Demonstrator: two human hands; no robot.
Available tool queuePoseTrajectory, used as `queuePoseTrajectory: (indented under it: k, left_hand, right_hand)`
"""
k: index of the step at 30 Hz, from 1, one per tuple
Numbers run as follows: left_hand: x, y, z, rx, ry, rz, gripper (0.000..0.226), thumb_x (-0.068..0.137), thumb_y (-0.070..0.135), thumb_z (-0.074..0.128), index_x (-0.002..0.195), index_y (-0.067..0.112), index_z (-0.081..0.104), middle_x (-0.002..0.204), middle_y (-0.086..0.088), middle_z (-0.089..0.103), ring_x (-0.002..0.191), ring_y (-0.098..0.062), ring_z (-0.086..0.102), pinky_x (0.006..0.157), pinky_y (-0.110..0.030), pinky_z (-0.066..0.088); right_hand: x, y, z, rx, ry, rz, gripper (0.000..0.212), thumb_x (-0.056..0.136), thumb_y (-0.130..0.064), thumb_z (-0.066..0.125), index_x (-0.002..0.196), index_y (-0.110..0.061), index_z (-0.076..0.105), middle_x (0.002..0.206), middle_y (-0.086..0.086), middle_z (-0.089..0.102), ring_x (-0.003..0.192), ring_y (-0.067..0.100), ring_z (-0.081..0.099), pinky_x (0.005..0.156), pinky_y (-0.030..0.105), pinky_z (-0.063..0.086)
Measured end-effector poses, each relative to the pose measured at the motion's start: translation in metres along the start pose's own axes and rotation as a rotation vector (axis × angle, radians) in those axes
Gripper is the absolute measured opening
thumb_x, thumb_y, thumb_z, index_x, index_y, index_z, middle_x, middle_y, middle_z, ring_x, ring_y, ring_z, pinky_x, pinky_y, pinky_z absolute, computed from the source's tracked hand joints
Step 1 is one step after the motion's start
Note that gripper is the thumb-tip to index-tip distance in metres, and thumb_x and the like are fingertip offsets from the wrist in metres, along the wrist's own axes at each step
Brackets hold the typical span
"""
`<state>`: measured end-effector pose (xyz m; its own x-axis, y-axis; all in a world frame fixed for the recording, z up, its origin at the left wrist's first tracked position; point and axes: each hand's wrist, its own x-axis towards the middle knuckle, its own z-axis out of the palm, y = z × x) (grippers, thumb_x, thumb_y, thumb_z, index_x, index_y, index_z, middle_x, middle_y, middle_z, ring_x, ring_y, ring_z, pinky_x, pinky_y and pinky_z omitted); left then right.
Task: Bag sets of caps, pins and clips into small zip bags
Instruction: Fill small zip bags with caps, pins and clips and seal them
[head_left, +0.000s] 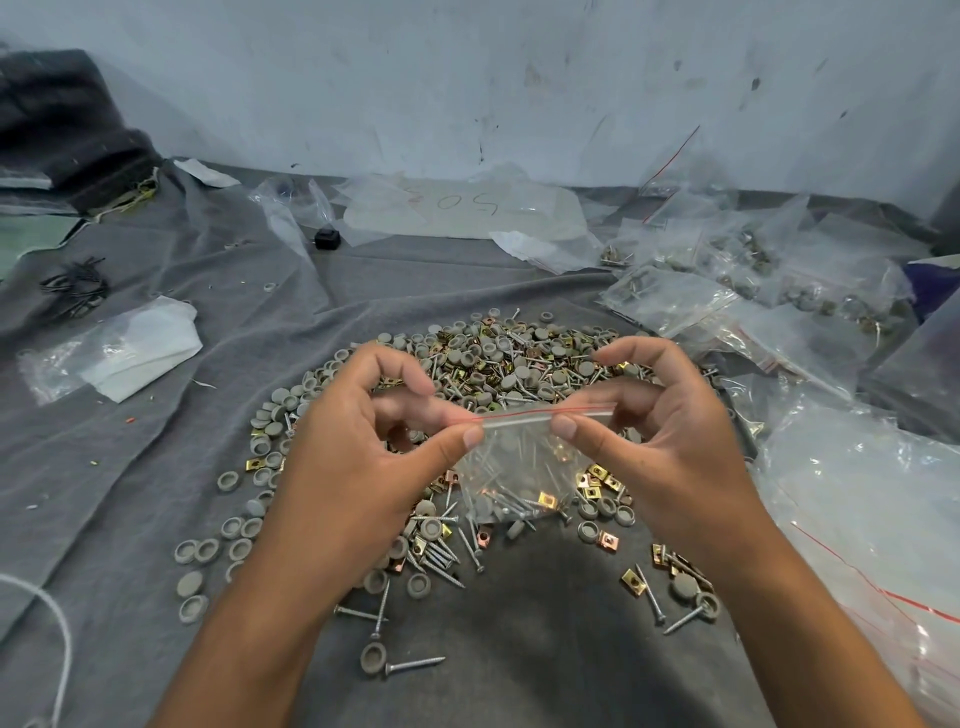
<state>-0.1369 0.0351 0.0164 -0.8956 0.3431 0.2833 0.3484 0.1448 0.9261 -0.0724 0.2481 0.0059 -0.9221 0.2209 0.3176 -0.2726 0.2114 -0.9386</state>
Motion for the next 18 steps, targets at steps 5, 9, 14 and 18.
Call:
queuePoseTrajectory:
  k: [5, 9, 14, 18]
  left_hand:
    - [0.000, 0.000, 0.002, -0.024, -0.018, -0.013, 0.042, 0.070, 0.046, 0.082, 0.101, 0.039, 0.055, 0.091, 0.007, 0.077, 0.074, -0.034, 0.066, 0.070, -0.059, 0.053]
    - [-0.002, 0.000, 0.002, -0.008, 0.005, -0.001, 0.042, 0.065, 0.049, 0.084, 0.090, 0.035, 0.053, 0.083, 0.007, 0.077, 0.067, -0.031, 0.069, 0.060, -0.051, 0.053]
    - [0.000, -0.004, 0.009, 0.067, -0.015, 0.039, 0.031, 0.077, 0.035, 0.077, 0.083, 0.031, 0.047, 0.086, 0.005, 0.074, 0.079, -0.013, 0.069, 0.072, -0.049, 0.055]
    - [0.003, -0.006, 0.009, 0.037, 0.055, 0.030, 0.037, 0.075, 0.048, 0.077, 0.102, 0.040, 0.053, 0.105, 0.013, 0.071, 0.098, -0.007, 0.066, 0.088, -0.045, 0.053]
  right_hand:
    - [-0.002, -0.001, 0.003, -0.013, 0.017, -0.016, 0.048, 0.070, -0.051, 0.087, 0.106, -0.042, 0.056, 0.095, 0.002, 0.078, 0.080, 0.031, 0.071, 0.071, 0.051, 0.060]
    - [-0.004, -0.006, 0.000, -0.105, 0.016, -0.044, 0.040, 0.073, -0.049, 0.086, 0.103, -0.039, 0.061, 0.091, -0.004, 0.078, 0.081, 0.025, 0.073, 0.074, 0.056, 0.059]
    - [-0.002, -0.017, 0.000, -0.329, -0.103, -0.058, 0.026, 0.089, -0.028, 0.077, 0.110, -0.038, 0.065, 0.096, -0.018, 0.070, 0.090, 0.006, 0.067, 0.072, 0.012, 0.048]
    - [0.030, -0.030, 0.003, -0.344, -0.130, 0.005, 0.024, 0.091, -0.022, 0.074, 0.108, -0.035, 0.064, 0.096, -0.019, 0.069, 0.088, -0.003, 0.066, 0.070, 0.010, 0.051]
